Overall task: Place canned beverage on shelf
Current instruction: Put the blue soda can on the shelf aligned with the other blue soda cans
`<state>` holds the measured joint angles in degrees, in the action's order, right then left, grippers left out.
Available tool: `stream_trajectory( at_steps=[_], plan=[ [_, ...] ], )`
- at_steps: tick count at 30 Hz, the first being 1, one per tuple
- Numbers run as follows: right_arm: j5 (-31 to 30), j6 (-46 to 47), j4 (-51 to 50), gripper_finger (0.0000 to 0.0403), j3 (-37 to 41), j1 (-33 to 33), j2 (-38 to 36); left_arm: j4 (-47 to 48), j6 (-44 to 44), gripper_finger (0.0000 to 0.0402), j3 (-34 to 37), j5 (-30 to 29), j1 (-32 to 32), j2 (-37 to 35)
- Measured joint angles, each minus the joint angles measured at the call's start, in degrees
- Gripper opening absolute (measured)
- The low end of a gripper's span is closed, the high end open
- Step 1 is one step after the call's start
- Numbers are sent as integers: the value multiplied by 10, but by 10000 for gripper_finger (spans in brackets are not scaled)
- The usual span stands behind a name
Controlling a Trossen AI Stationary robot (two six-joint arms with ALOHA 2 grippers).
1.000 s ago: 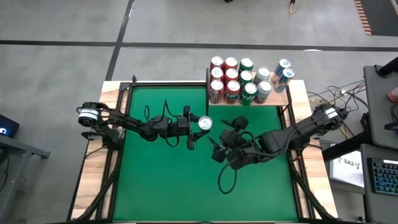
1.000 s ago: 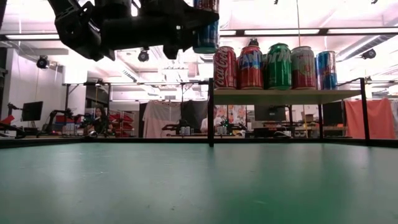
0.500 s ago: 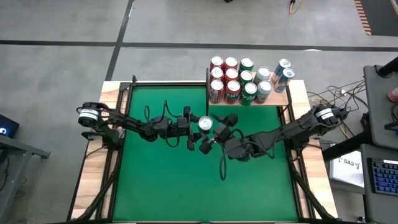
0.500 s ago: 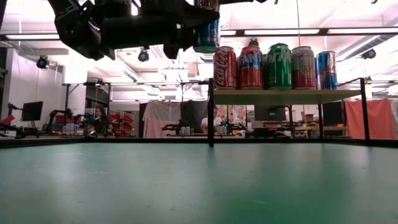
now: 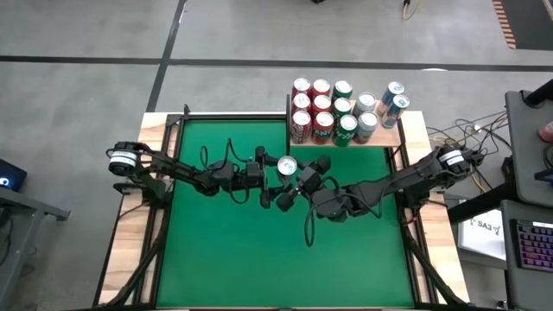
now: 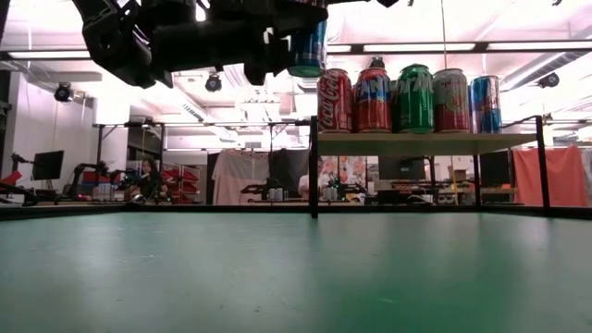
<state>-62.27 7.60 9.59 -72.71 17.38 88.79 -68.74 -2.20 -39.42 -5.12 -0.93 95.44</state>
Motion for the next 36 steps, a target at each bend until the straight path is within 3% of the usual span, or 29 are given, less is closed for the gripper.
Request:
stream_trajectory(
  at_steps=[6, 10, 15, 22, 33, 36],
  plan=[
    [2, -13, -15, 218, 0, 0, -28, -3, 0, 351, -1, -1, 0, -1],
    [3, 27, -146, 218, -25, 0, -74, 0, 2, 348, -1, -3, 0, -3],
    [-16, 205, -447, 218, -69, -2, -162, 7, 3, 347, 0, 2, -1, -3],
    [0, 513, -796, 218, -51, 10, -270, 9, -1, 347, 0, 0, 0, -2],
    [4, 731, -996, 218, 1, 28, -325, 12, -7, 347, 0, -2, 0, -2],
    [5, 739, -993, 218, 25, 28, -346, 12, -9, 347, 0, -3, 0, -2]
  ],
)
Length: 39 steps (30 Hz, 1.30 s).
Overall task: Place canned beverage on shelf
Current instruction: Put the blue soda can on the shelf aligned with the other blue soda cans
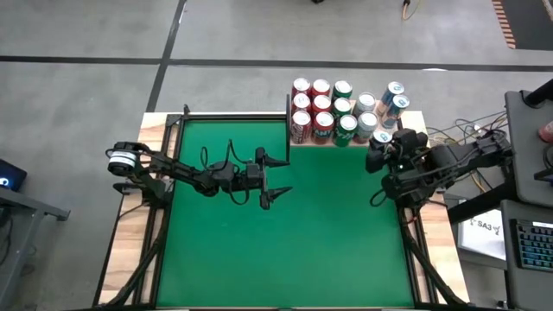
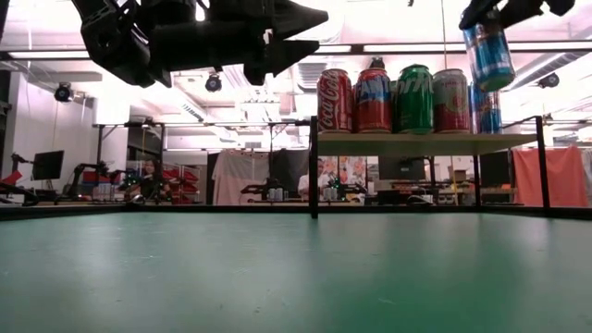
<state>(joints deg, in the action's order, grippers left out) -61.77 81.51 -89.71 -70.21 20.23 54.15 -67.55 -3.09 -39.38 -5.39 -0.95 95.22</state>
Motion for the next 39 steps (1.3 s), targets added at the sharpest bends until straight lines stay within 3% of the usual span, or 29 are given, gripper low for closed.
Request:
stream_trajectory(
  at_steps=[16, 24, 31, 39],
  plan=[
    [-72, 11, -3, 218, 135, -12, -91, -2, -23, 347, 0, -1, 0, 0],
    [-106, 4, -3, 218, 146, -63, -96, -12, -44, 347, -6, -1, 0, -2],
    [-106, 85, -4, 218, 163, -131, -99, -8, -72, 347, -28, -1, 0, -2],
    [-104, 105, -2, 218, 168, -192, -98, -5, -100, 347, -40, -1, 0, -2]
  ],
)
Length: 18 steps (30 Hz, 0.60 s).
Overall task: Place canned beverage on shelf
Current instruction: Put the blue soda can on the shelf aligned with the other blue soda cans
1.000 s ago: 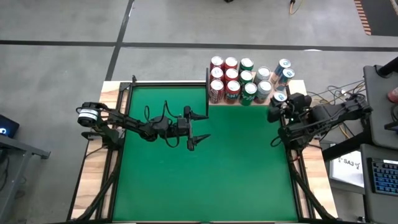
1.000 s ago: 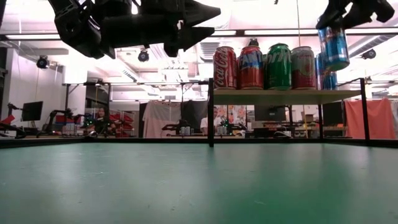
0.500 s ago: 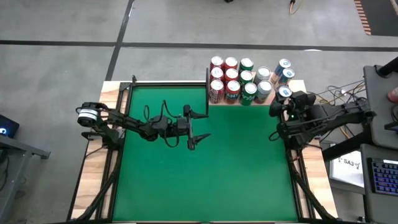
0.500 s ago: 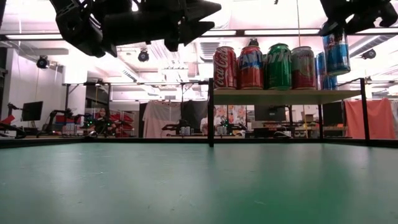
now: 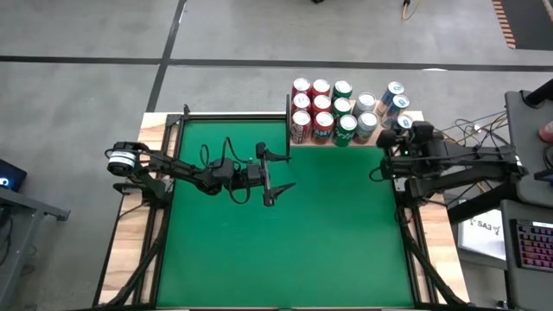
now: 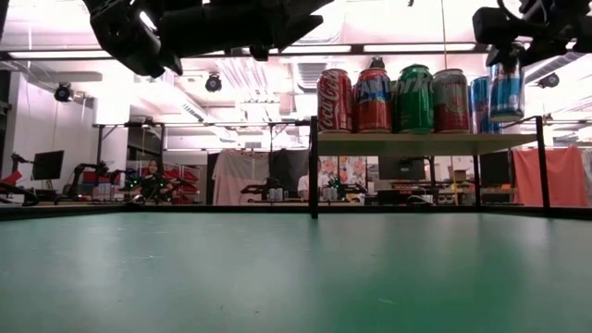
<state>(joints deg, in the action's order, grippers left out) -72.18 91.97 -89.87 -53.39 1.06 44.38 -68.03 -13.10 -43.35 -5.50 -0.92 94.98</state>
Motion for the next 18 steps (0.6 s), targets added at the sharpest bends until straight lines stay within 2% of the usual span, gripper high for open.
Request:
stream_trajectory(
  at_steps=[11, 18],
  plan=[
    [0, -4, 6, 218, 0, -47, 20, 0, 0, 347, 0, -2, 15, -14],
    [1, 13, 8, 218, 0, -69, 37, 23, -14, 347, 0, -8, 19, -55]
  ],
)
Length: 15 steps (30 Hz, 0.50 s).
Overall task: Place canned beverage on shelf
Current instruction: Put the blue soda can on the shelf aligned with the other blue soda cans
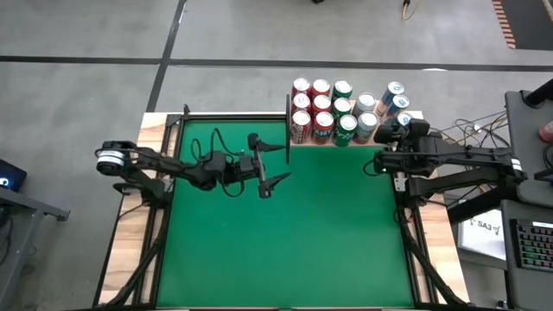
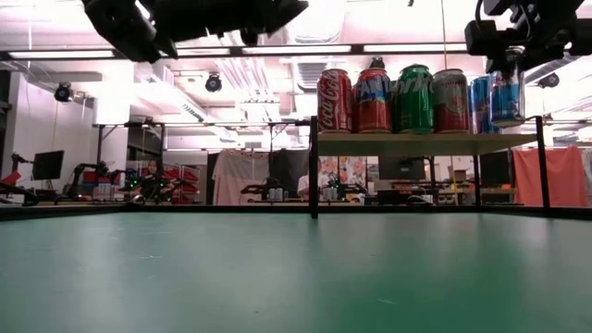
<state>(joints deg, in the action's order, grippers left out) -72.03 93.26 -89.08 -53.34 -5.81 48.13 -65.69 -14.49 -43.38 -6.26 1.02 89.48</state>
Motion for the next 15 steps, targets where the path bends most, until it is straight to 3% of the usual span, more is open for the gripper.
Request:
stream_trajectory(
  at_steps=[8, 15],
  plan=[
    [0, 3, 1, 218, 0, -15, 17, 112, -48, 347, 0, -15, 0, -102],
    [0, 24, 1, 218, 0, -20, 38, 209, -90, 347, 6, -67, 0, -194]
  ],
)
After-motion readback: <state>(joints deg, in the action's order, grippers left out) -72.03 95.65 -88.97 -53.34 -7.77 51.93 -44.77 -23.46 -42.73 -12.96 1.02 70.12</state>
